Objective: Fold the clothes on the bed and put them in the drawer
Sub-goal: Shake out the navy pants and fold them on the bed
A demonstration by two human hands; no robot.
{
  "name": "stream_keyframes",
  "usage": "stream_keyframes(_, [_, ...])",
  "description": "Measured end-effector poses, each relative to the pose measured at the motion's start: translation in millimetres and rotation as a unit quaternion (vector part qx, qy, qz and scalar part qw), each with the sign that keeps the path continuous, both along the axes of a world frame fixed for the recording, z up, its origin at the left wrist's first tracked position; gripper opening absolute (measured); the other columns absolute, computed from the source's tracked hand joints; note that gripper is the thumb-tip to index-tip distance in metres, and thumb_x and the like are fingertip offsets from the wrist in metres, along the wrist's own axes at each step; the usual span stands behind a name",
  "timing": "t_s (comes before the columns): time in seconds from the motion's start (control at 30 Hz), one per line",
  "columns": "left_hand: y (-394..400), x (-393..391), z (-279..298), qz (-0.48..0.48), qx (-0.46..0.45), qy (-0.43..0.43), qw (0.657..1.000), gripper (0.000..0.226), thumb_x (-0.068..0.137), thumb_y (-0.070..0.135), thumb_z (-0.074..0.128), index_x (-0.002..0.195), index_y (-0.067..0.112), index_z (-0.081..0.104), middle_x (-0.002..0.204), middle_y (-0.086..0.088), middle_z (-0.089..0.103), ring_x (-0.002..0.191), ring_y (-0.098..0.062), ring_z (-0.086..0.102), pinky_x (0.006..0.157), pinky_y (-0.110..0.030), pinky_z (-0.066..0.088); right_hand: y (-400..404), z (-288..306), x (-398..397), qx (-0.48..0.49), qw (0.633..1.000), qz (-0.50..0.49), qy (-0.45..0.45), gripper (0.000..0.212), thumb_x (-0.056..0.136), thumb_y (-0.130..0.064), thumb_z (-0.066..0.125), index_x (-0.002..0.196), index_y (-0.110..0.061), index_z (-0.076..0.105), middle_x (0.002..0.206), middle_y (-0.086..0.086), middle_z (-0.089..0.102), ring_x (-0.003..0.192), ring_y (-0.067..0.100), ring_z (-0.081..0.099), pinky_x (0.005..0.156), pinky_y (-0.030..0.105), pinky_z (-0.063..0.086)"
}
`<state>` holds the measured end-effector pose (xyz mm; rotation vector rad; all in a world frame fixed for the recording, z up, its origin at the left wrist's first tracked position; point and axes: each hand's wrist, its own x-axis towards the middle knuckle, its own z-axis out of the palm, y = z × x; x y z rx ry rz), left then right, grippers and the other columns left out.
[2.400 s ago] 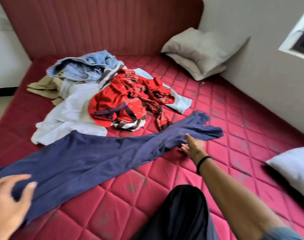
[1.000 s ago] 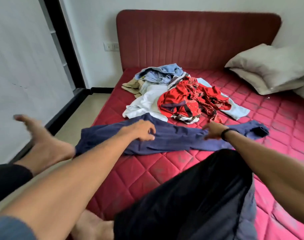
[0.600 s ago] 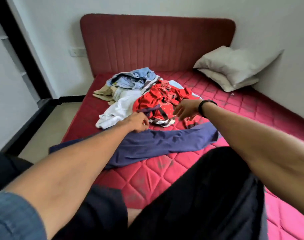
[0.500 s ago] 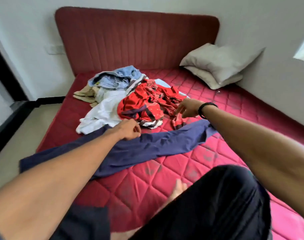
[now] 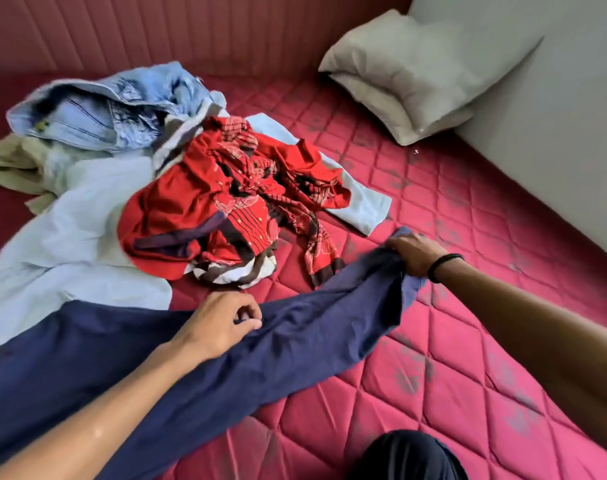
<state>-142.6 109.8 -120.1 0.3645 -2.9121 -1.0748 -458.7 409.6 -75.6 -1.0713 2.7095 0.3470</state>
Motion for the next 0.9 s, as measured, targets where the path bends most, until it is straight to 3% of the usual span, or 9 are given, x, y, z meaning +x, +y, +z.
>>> stream_keyframes(0.1, [-5.2, 4.7, 1.3, 0.017, 0.000, 0.009, 1.000, 0.020, 0.076, 0.030, 0.089, 0.089, 0.031, 0.073, 0.079, 0.010, 0.067, 0.073, -0.007, 0.061, 0.072, -0.027, 0.053, 0.6, 7.6, -3.5, 0.056, 0.998, 0.011, 0.027, 0.025, 0.089, -0.014, 0.057, 0.110, -0.019, 0.069, 0.114, 0.010, 0.067, 0.107, 0.032, 0.066, 0.075, 0.033, 0.044])
stream_keyframes(0.2, [-8.9, 12.2, 6.5, 0.025, -0.023, -0.023, 0.999, 0.021, 0.072, 0.029, 0.091, 0.075, 0.033, 0.070, 0.070, 0.012, 0.068, 0.063, -0.001, 0.061, 0.067, -0.028, 0.053, 7.7, 36.0, 1.3, 0.125, 0.992, 0.001, 0.011, 0.011, 0.087, -0.020, 0.066, 0.096, -0.021, 0.072, 0.100, 0.007, 0.073, 0.096, 0.028, 0.068, 0.070, 0.027, 0.041])
stream_keyframes(0.33, [-12.2, 13.0, 51.3, 0.015, -0.038, 0.103, 0.994, 0.016, 0.079, 0.019, 0.086, 0.079, 0.025, 0.072, 0.074, 0.012, 0.070, 0.071, -0.003, 0.064, 0.069, -0.020, 0.050, 29.5, 92.8, -0.4, 0.227, 0.967, -0.057, -0.095, 0.005, 0.066, -0.024, 0.075, 0.069, -0.023, 0.070, 0.065, -0.006, 0.066, 0.068, 0.015, 0.059, 0.065, 0.027, 0.052])
stream_keyframes(0.4, [-12.1, 14.6, 65.8, 0.007, -0.034, 0.125, 0.992, 0.017, 0.081, 0.015, 0.083, 0.078, 0.025, 0.069, 0.075, 0.013, 0.071, 0.075, -0.003, 0.065, 0.068, -0.012, 0.045, 36.2, 100.1, 0.0, 0.172, 0.977, -0.072, -0.101, 0.028, 0.060, -0.028, 0.065, 0.083, -0.022, 0.080, 0.080, -0.002, 0.075, 0.076, 0.017, 0.064, 0.077, 0.033, 0.057])
stream_keyframes(0.47, [-11.2, 15.7, 61.0, 0.001, -0.041, 0.102, 0.994, 0.022, 0.082, 0.015, 0.082, 0.076, 0.029, 0.066, 0.074, 0.014, 0.070, 0.075, -0.003, 0.065, 0.067, -0.013, 0.045, 33.2, 85.1, 5.6, 0.077, 0.995, -0.054, -0.038, 0.035, 0.077, -0.011, 0.062, 0.105, -0.022, 0.080, 0.103, 0.003, 0.076, 0.098, 0.023, 0.068, 0.088, 0.029, 0.050])
stream_keyframes(0.6, [-7.6, 23.9, 27.3, -0.026, -0.059, 0.025, 0.998, 0.022, 0.078, 0.042, 0.085, 0.094, 0.038, 0.069, 0.090, 0.022, 0.068, 0.087, 0.001, 0.063, 0.080, -0.031, 0.055, 26.0, 21.5, 16.7, 0.087, 0.995, -0.017, -0.051, 0.052, 0.080, -0.007, 0.067, 0.131, -0.020, 0.063, 0.125, 0.009, 0.065, 0.122, 0.031, 0.059, 0.097, 0.032, 0.046])
stream_keyframes(0.77, [-15.1, 34.9, 0.6, 0.002, -0.129, 0.019, 0.992, 0.058, 0.082, 0.043, 0.083, 0.135, 0.033, 0.062, 0.126, 0.015, 0.059, 0.116, -0.015, 0.053, 0.105, -0.035, 0.045, 27.9, 30.3, 6.8, 0.072, 0.986, -0.039, -0.143, 0.058, 0.077, -0.018, 0.078, 0.132, -0.024, 0.060, 0.125, -0.005, 0.066, 0.109, 0.018, 0.063, 0.086, 0.024, 0.045])
stream_keyframes(0.83, [-18.7, 31.8, 1.4, 0.024, -0.107, 0.018, 0.994, 0.049, 0.081, 0.039, 0.084, 0.127, 0.032, 0.067, 0.115, 0.013, 0.065, 0.106, -0.016, 0.059, 0.098, -0.040, 0.051, 35.4, 49.6, 7.8, -0.003, 0.972, -0.066, -0.223, 0.052, 0.072, -0.035, 0.089, 0.120, -0.034, 0.068, 0.111, -0.016, 0.071, 0.098, 0.005, 0.065, 0.085, 0.022, 0.049])
stream_keyframes(0.9, [-19.2, 29.4, 6.2, 0.021, -0.078, 0.012, 0.997, 0.024, 0.080, 0.034, 0.086, 0.100, 0.039, 0.072, 0.088, 0.016, 0.067, 0.084, -0.007, 0.061, 0.083, -0.036, 0.055, 49.1, 54.7, 12.6, -0.011, 0.974, -0.061, -0.218, 0.045, 0.063, -0.041, 0.093, 0.103, -0.031, 0.075, 0.094, -0.015, 0.075, 0.091, 0.006, 0.069, 0.082, 0.024, 0.056])
